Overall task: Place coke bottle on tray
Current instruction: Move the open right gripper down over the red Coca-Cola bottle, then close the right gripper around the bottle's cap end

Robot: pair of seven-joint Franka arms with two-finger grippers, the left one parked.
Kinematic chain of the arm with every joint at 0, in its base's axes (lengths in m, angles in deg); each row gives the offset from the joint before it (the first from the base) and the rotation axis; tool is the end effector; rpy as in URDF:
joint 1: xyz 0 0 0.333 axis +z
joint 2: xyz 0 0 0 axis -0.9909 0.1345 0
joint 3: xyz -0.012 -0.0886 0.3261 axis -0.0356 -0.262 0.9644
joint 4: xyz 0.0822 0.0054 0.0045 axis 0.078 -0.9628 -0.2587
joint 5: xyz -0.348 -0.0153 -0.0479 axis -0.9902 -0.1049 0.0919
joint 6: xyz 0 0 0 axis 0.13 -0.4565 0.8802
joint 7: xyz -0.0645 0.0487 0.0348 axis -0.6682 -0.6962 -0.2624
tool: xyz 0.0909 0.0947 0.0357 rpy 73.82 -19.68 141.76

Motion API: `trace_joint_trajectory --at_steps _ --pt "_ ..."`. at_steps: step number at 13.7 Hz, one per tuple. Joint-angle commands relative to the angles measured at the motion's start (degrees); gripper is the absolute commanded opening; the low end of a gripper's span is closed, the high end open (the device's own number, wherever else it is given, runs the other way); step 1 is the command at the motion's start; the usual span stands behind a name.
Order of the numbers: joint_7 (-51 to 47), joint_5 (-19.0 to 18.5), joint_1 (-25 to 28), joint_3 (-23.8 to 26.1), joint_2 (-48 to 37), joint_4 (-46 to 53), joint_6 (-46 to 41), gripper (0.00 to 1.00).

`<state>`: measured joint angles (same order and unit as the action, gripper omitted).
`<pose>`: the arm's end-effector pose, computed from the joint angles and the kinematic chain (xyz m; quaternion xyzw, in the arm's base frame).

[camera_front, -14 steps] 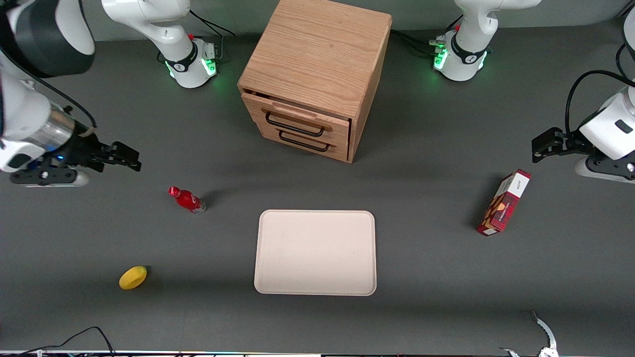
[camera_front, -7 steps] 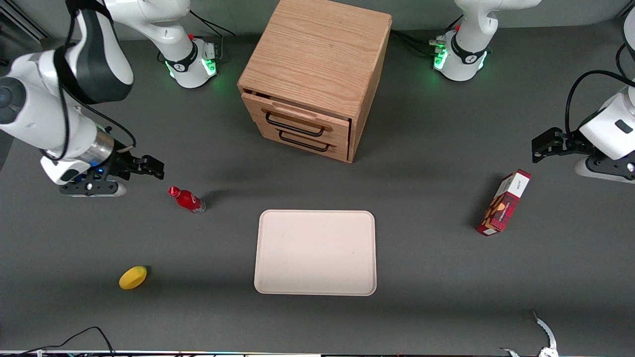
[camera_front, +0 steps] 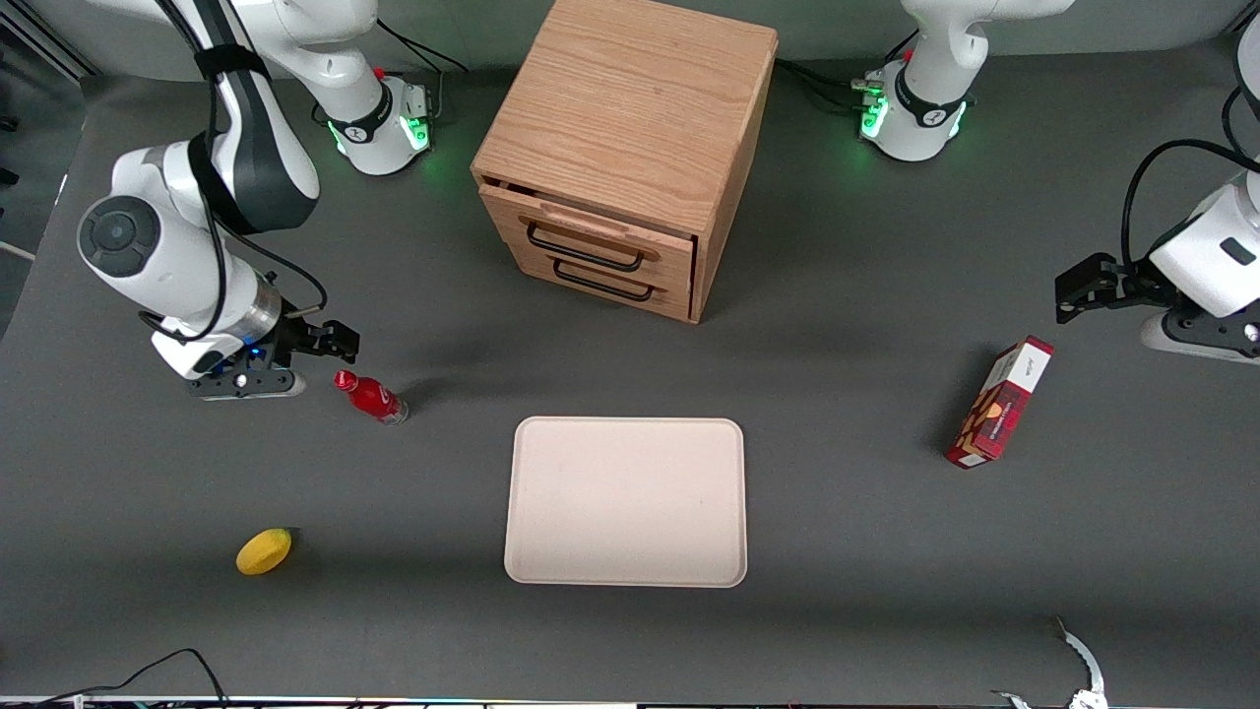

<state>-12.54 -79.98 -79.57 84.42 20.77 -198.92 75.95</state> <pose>0.5220 0.0785 0.4052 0.9996 0.0153 -0.0179 0.0185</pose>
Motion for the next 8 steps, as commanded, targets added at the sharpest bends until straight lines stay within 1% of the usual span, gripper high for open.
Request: trace_joint_trajectory --at_steps 1,3,6,8 --pt "-1.0 -1.4 0.2 0.1 2.7 0.2 2.5 0.98" --pt "-1.0 -2.6 0.2 0.1 4.1 0.2 3.7 0.98" --pt "-0.9 -3.3 0.1 0.1 5.5 0.2 4.9 0.98" --pt "-0.9 -3.4 0.1 0.1 6.2 0.1 5.5 0.96"
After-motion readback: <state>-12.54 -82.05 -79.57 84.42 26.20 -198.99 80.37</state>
